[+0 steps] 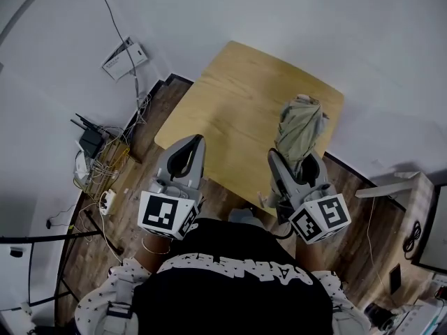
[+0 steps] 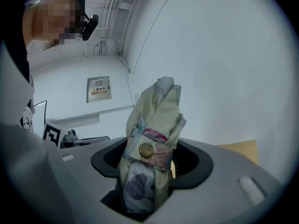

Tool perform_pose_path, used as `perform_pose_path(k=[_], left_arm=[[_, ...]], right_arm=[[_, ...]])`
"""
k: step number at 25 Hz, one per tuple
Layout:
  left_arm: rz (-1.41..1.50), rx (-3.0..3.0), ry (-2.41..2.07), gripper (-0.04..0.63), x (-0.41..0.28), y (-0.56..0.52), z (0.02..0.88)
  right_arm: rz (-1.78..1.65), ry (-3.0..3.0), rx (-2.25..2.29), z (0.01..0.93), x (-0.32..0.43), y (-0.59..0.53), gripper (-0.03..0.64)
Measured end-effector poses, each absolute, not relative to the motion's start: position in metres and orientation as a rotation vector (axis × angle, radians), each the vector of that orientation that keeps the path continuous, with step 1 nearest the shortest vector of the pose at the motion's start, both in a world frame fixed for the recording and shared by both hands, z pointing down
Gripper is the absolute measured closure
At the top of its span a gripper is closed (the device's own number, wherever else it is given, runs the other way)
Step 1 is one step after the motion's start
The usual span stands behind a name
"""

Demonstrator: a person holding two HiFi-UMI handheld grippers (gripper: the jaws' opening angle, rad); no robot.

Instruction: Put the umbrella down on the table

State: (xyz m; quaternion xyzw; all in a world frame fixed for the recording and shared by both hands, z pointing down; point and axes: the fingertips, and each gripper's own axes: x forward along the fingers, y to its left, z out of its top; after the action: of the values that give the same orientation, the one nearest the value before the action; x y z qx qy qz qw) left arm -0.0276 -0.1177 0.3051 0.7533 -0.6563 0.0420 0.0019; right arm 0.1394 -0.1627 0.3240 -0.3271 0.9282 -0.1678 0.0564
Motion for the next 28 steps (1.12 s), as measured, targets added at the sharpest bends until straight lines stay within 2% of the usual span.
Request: perform_pose_path(k=[16, 28], left_arm=[[0.093, 2.343, -2.078, 0.594, -0.032, -0.122, 0.302], [0.096, 2.454, -1.894, 0.594, -0.09, -0.2, 0.319]], right_arm=[[-0.505, 2.851, -0.992, 0.325, 0.136, -0.166, 0.331], [-0.53, 2.832, -1.17, 0.345, 0.076, -0.218, 0.331]])
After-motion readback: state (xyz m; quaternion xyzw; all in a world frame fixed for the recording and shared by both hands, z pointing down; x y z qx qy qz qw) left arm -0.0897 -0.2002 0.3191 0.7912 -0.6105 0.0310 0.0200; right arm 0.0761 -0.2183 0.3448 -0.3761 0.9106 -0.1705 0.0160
